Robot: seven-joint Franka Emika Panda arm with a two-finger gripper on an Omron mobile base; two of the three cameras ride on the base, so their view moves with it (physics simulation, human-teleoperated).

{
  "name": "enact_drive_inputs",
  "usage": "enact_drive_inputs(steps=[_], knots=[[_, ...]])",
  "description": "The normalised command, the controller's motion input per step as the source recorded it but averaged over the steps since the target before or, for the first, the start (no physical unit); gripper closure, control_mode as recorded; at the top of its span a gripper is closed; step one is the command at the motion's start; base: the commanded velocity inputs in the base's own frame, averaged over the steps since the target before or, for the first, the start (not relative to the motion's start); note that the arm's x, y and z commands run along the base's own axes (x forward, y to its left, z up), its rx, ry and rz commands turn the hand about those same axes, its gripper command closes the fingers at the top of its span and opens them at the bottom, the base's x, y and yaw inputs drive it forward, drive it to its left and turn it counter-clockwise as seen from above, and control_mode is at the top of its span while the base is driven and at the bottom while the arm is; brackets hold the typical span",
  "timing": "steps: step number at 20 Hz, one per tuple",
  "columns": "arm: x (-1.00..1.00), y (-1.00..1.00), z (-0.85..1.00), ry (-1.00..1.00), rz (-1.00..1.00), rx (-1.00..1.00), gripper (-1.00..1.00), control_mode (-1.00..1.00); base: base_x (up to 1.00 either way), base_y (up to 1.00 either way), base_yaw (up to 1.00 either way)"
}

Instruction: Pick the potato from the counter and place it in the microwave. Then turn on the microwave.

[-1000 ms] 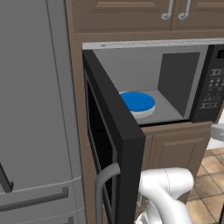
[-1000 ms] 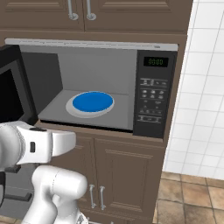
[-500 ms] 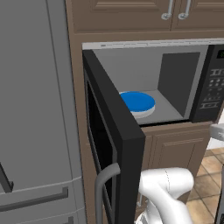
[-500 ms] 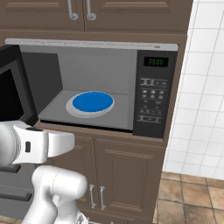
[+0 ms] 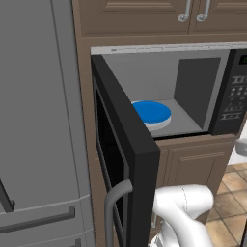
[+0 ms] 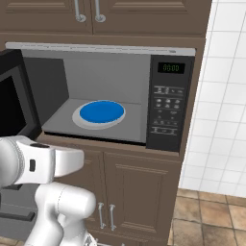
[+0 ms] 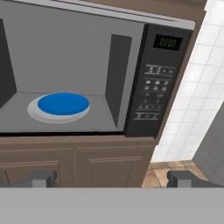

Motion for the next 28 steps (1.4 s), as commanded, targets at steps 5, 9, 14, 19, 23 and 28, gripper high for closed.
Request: enact_drive_inputs(steps=[5,9,14,19,23,28], knots=[[-0.03,0.0,-0.04,0.0,0.0,0.0,-1.0,1.0,-0.01,0.0,0.0],[0.0,0.0,0.0,0.0,0.0,0.0,-1.0,1.0,-0.03,-0.17,0.0],[0.0,0.0,0.0,0.0,0.0,0.0,-1.0,1.0,0.0,-0.5,0.0],[0.0,0.0,0.0,0.0,0.0,0.0,-1.0,1.0,0.0,-0.61,-0.01],[0.0,0.0,0.0,0.0,0.0,0.0,-1.0,1.0,0.0,-0.52,-0.15],[0.0,0.0,0.0,0.0,0.0,0.0,-1.0,1.0,0.02,-0.32,-0.31]])
